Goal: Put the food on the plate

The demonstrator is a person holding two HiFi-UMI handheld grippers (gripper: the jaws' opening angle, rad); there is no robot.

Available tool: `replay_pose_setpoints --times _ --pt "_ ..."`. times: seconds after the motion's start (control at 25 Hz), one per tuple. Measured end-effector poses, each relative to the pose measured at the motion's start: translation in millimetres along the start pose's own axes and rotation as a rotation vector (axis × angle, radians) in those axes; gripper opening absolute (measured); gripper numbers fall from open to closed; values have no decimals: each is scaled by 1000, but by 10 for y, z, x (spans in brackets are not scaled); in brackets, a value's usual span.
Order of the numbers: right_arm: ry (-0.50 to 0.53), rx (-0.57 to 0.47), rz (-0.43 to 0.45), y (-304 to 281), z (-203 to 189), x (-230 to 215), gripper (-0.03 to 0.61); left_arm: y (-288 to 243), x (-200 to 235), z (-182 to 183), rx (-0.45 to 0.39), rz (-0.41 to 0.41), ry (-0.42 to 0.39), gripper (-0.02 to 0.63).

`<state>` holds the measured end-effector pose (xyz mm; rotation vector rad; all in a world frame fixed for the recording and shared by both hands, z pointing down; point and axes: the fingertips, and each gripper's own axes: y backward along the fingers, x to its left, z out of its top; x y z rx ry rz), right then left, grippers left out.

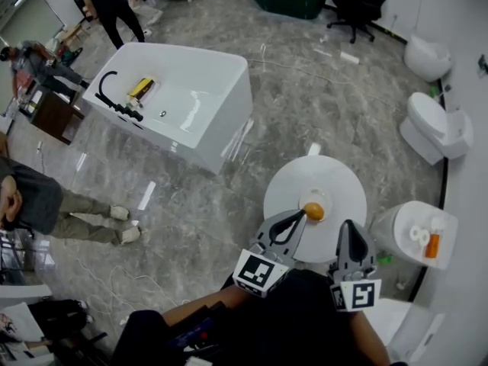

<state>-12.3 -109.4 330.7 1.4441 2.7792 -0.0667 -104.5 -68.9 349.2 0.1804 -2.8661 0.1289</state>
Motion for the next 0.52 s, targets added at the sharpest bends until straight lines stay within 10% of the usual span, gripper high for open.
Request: replay_pose_setpoints --times 0.52 --pt "-5 2 5 -88 -24 9 5 -57 84 -6 -4 -9 23 0"
